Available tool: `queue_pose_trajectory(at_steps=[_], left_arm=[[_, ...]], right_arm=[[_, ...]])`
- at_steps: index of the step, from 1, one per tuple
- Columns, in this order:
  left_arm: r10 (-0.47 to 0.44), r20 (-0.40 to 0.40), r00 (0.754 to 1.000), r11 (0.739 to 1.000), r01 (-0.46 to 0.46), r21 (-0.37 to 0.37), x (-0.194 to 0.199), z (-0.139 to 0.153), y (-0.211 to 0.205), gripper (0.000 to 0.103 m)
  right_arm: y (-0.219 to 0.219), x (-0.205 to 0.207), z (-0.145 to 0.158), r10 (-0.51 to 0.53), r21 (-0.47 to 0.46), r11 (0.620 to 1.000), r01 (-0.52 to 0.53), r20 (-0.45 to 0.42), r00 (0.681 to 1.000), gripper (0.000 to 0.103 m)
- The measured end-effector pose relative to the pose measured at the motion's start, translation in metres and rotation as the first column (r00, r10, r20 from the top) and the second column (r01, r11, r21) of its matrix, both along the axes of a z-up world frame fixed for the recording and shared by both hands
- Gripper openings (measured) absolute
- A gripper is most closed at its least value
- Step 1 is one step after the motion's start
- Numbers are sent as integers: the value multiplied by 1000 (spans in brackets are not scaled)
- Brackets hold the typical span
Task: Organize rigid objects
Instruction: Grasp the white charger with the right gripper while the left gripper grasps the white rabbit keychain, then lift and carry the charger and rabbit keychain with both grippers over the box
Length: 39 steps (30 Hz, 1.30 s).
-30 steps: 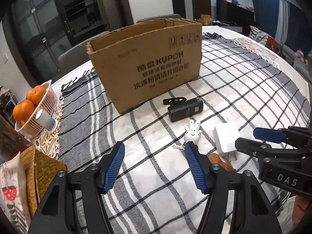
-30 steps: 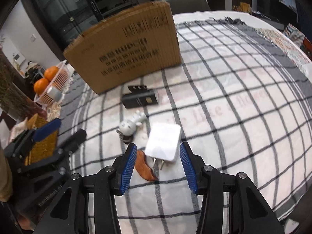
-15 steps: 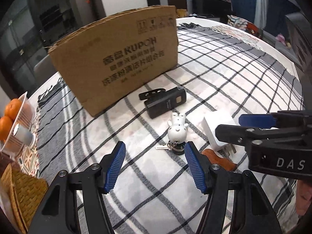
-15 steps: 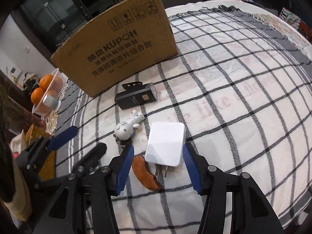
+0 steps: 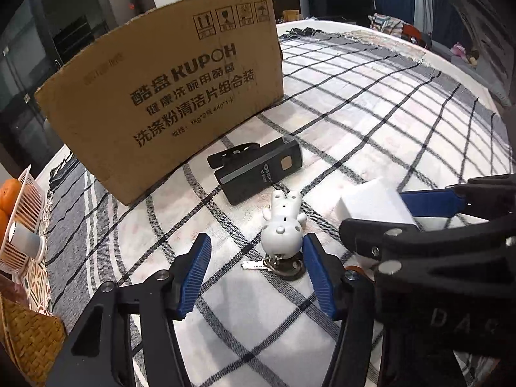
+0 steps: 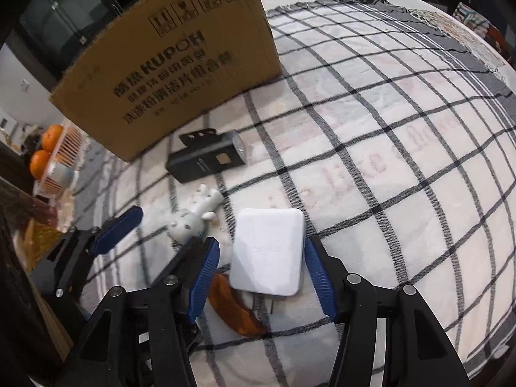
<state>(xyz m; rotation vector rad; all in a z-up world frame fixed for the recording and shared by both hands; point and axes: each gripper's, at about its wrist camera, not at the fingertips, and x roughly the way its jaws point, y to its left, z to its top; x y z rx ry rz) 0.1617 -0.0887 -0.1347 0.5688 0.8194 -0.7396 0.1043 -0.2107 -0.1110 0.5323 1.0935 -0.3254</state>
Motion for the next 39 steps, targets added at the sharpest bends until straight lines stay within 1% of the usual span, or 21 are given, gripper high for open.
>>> queue_pose_trajectory(at_steps=[1,3,4,6,7,8,9,11,14,17,24,28,32,36,39], left_arm=[[-1,1,1000,1000,1,-2,0,-1,0,57],[-3,5,1000,1000,3,-8,0,-1,-2,53],[-4,7,1000,1000,4,-9,0,-1,-2,52],[-5,5,1000,1000,5,-8,1,-3,-5,45],[-10,3,1000,1000,10,-9,1,-3,-6,43],[-15,3,1000,1000,15,-8,0,-4,-7,39],[-23,2,1000,1000,23,-7,-2,-5,-9,33],[-32,-11,999,999,32,-10,-3,-6,-10,27],[-26,-18,1000,999,25,-25,-3,-6,-9,27],[-10,-49,999,999,7,-52,-1,-6,-4,27],[67,-119,991,992,-79,-94,2,-2,4,27],[127,-136,983,986,-141,-93,0,-2,6,27],[184,-181,966,971,-207,-120,1,-1,11,27],[243,-216,946,948,-278,-152,2,3,16,27],[285,-227,931,930,-326,-170,2,7,19,27]], right_arm=[[0,1,-2,0,1,1000,0,-5,1000,56],[-1,4,-7,2,11,1000,-2,-19,1000,57],[-1,3,-6,4,6,1000,-4,-9,1000,57],[-2,4,-6,10,3,1000,-10,-10,1000,56],[-2,5,-6,14,1,1000,-14,-9,1000,55],[-2,5,-6,18,-5,1000,-18,-10,1000,52],[-3,5,-6,23,-12,1000,-23,-12,1000,51],[-4,4,-6,32,-5,999,-32,-7,999,50],[-6,3,-6,45,3,999,-45,3,999,50],[-9,0,-5,58,-5,998,-58,13,998,50],[-21,-10,-5,53,-8,999,-53,25,998,50],[-23,-9,-5,76,-11,997,-76,31,997,50],[-27,-8,-5,96,-4,995,-96,38,995,50],[-30,-5,-4,122,5,993,-122,44,992,50],[-31,-3,-3,139,4,990,-139,50,989,49]])
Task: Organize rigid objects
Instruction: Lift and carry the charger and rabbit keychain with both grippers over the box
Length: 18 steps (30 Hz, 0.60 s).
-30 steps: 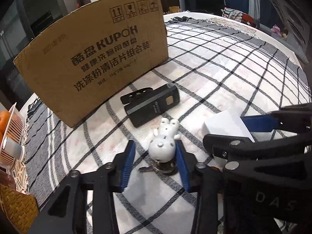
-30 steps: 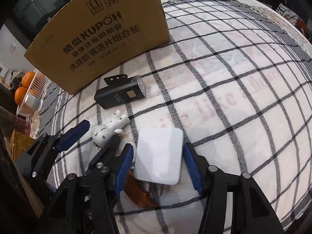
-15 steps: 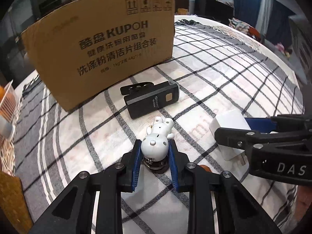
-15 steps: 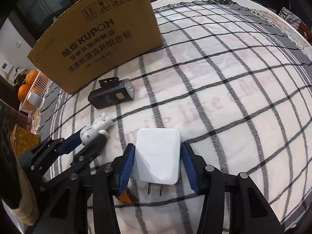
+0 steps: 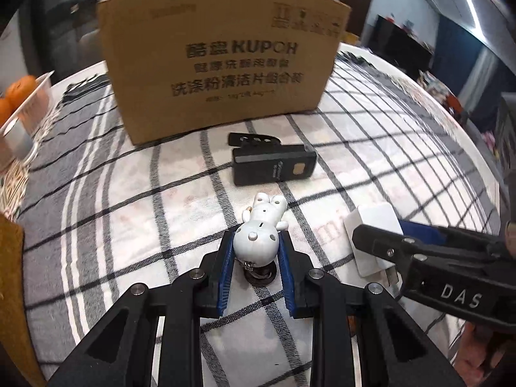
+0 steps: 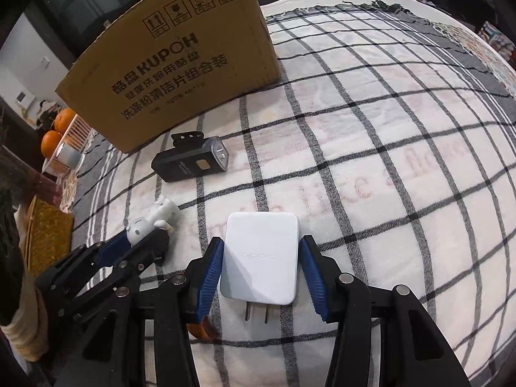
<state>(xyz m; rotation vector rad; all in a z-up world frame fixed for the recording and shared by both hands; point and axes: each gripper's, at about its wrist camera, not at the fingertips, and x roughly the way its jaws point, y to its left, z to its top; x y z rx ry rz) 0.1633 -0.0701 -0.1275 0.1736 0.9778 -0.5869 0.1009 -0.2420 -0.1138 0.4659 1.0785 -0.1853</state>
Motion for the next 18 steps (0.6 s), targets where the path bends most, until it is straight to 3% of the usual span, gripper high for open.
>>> queue_pose_trajectory(at_steps=[9,18], left_arm=[[124,17,992,992,-124,-25,-5,19,6,27],[170,74,983,985,-167,-50,-11,48,10,27]], right_arm=[[-2,1,13,43,-7,999,-43,41,998,49],[-3,-2,39,65,-26,998,-62,110,992,49]])
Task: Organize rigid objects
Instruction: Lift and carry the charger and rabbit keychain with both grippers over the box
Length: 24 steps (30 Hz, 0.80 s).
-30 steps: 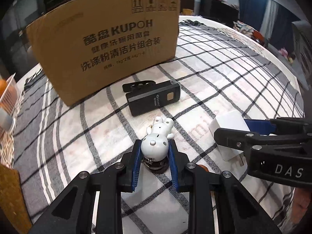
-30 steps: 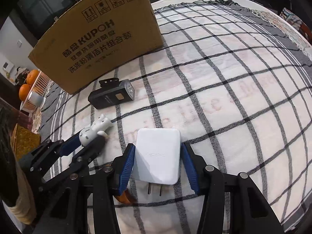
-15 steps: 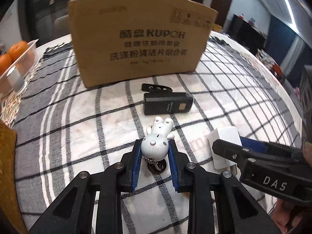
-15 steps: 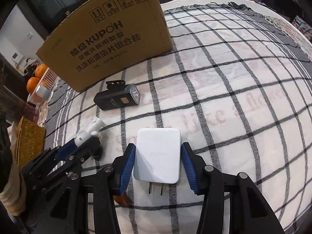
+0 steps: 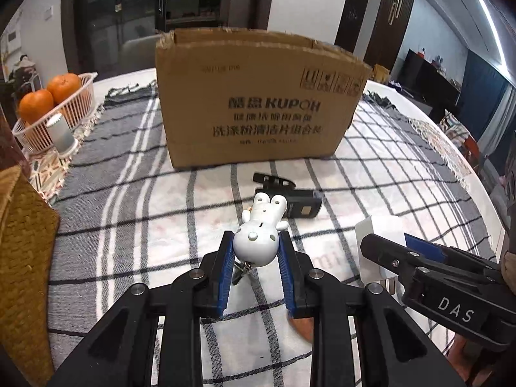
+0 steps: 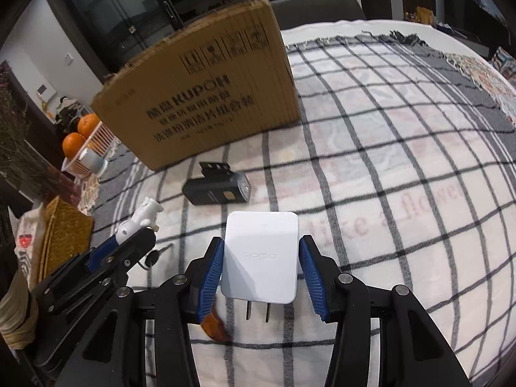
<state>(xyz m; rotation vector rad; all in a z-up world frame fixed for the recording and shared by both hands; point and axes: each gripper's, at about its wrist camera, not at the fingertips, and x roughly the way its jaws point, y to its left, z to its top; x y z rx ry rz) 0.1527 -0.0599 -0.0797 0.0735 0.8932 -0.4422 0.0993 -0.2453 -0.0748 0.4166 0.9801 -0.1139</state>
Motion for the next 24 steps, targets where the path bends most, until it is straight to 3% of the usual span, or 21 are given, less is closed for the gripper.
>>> queue_pose_trajectory(at_steps=[24], left_arm=[[54,190,980,997,-43,-63,15,87,8,27]], right_arm=[[3,19,77,24,-7,1000,-23,211,977,49]])
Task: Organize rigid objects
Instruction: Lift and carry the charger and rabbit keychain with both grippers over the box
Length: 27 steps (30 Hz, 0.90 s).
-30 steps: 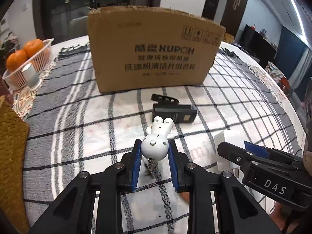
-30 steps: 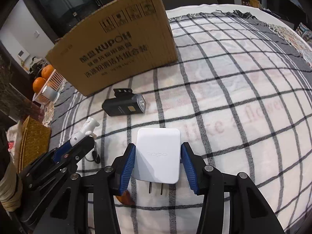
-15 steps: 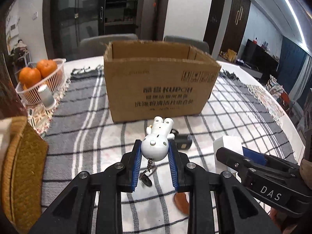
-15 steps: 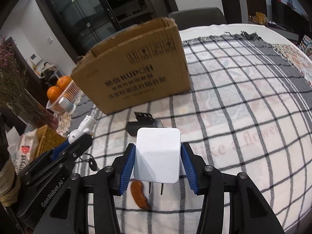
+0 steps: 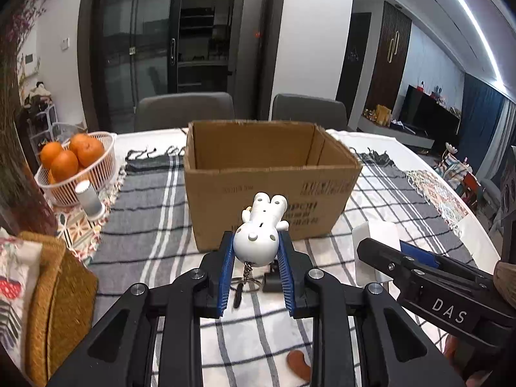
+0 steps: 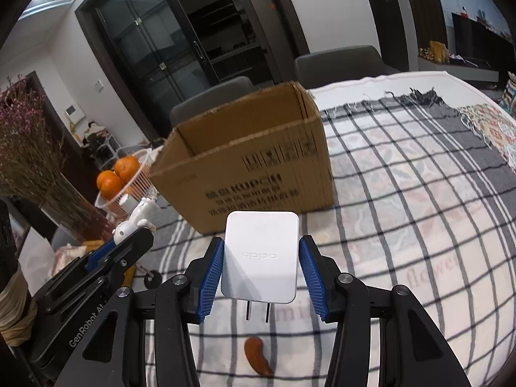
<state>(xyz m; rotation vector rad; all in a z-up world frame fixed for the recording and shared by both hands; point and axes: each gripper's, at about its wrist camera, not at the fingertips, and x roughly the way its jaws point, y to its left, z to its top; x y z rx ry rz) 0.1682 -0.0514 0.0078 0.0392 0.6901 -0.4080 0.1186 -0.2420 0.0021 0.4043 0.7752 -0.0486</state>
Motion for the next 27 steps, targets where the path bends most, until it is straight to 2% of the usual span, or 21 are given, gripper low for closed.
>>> queue_pose_trajectory(at_steps=[14,27], left_arm=[[13,70,997,1000,-12,-13,21,35,1,27],[19,60,998,1000,-19,-3,59,48,-8,27]], right_arm=[[-3,25,33,0,-1,1000,1,87,996,49],[-8,66,55,25,-32,999,-21,113,993,49]])
